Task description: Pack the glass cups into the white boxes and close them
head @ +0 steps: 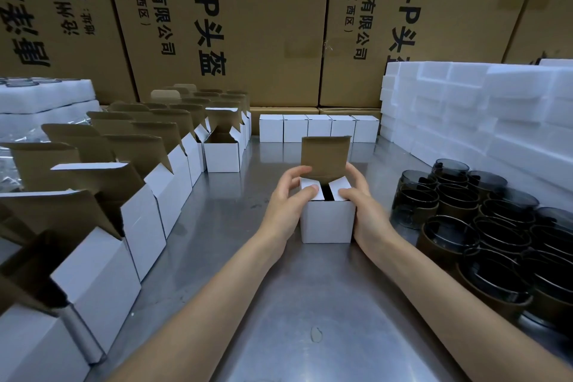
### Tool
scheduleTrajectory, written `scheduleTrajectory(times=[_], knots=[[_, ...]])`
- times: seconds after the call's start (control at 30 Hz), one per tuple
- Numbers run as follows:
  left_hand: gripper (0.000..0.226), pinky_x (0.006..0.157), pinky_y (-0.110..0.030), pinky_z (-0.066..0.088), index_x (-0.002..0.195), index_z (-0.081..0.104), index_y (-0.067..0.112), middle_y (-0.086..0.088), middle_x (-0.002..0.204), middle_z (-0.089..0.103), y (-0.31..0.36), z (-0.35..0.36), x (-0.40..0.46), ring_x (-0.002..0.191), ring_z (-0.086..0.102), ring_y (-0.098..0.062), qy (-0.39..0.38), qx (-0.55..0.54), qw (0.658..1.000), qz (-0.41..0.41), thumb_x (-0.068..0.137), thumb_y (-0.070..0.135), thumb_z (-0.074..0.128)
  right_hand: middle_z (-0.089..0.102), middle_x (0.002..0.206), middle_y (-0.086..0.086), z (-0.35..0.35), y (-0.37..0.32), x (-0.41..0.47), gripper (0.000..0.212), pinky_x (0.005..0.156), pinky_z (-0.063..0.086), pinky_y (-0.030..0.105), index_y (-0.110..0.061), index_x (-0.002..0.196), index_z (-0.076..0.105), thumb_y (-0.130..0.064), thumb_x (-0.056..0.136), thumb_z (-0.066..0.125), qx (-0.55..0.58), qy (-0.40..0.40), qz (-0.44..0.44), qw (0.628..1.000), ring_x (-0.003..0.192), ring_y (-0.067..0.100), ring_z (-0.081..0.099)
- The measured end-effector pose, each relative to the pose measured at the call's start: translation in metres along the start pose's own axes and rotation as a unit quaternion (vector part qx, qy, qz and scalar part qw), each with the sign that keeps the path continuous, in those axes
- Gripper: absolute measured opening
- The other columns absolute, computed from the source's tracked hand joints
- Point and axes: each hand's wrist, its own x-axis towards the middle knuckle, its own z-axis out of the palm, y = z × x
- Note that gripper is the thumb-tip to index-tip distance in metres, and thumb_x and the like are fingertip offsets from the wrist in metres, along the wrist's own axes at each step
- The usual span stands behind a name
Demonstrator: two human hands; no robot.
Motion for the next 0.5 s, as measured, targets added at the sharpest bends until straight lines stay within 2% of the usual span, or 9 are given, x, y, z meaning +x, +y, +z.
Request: scheduleTrajectory(times=[0.07,0.13,0.2,0.23,0.3,0.37,0.5], knots=[[0.024,0.104,-0.044,0.042,0.102,0.053,0.034,0.004,0.118,0.058,0.0001,0.0001,0.0008,0.116,0.056,-0.019,0.014,-0.035,0.999,-0.008,0.09,0.015,0.063,0.058,0.127,-0.009,0.0008,-0.0014,0.0003,0.055,0.108,0.037,0.04,-0.048,0.124,0.048,-0.013,0.081,0.045,-0.019,0.001,-0.012,1.0,0.122,0.014,0.051],[0.027,0.097,-0.042,0.045,0.1,0.047,0.029,-0.001,0.116,0.061,0.0,0.0007,0.0015,0.11,0.059,-0.025,0.025,-0.062,0.998,-0.008,0.089,0.01,0.063,0.063,0.118,-0.007,-0.0008,-0.0003,0.0013,0.045,0.101,0.042,0.038,-0.049,0.109,0.052,-0.01,0.086,0.047,-0.027,0.007,-0.021,0.999,0.113,0.013,0.056],[0.032,0.09,-0.036,0.048,0.107,0.046,0.032,0.002,0.116,0.064,0.0004,0.0008,0.0008,0.105,0.062,-0.02,0.023,-0.076,0.997,-0.003,0.09,0.009,0.06,0.065,0.098,-0.016,-0.0017,0.0009,0.0002,0.029,0.079,0.049,0.026,-0.044,0.095,0.054,-0.016,0.091,0.049,-0.035,0.013,-0.027,0.999,0.088,0.0,0.062],[0.032,0.084,-0.03,0.05,0.11,0.049,0.034,0.005,0.114,0.065,0.0013,0.0008,-0.0005,0.099,0.063,-0.014,0.018,-0.074,0.997,-0.001,0.092,0.009,0.058,0.064,0.093,-0.016,-0.0015,0.0013,-0.001,0.022,0.066,0.047,0.02,-0.041,0.091,0.053,-0.02,0.092,0.05,-0.038,0.014,-0.025,0.999,0.076,-0.003,0.061],[0.029,0.073,-0.019,0.05,0.107,0.059,0.032,0.009,0.109,0.067,0.0036,0.0009,-0.0029,0.091,0.064,-0.006,0.004,-0.059,0.998,0.001,0.093,0.008,0.051,0.063,0.095,-0.011,-0.0009,0.0018,-0.0032,0.018,0.054,0.044,0.013,-0.036,0.092,0.052,-0.019,0.096,0.046,-0.044,0.022,-0.022,0.999,0.067,-0.004,0.059],[0.024,0.066,-0.015,0.047,0.098,0.065,0.025,0.006,0.107,0.069,0.0051,0.001,-0.0044,0.089,0.063,-0.006,-0.004,-0.057,0.998,-0.002,0.093,0.008,0.048,0.063,0.097,-0.005,0.0,0.0004,-0.0047,0.018,0.055,0.044,0.012,-0.031,0.093,0.054,-0.019,0.098,0.04,-0.037,0.037,-0.026,0.998,0.068,-0.004,0.059],[0.018,0.063,-0.016,0.044,0.098,0.062,0.022,0.006,0.102,0.068,0.006,-0.0007,-0.0075,0.085,0.061,-0.007,-0.036,-0.082,0.996,-0.019,0.087,0.021,0.048,0.068,0.101,0.001,0.0009,-0.003,-0.0082,0.028,0.075,0.043,0.027,-0.024,0.093,0.059,-0.035,0.1,0.034,-0.004,0.032,-0.015,0.999,0.092,0.011,0.06]])
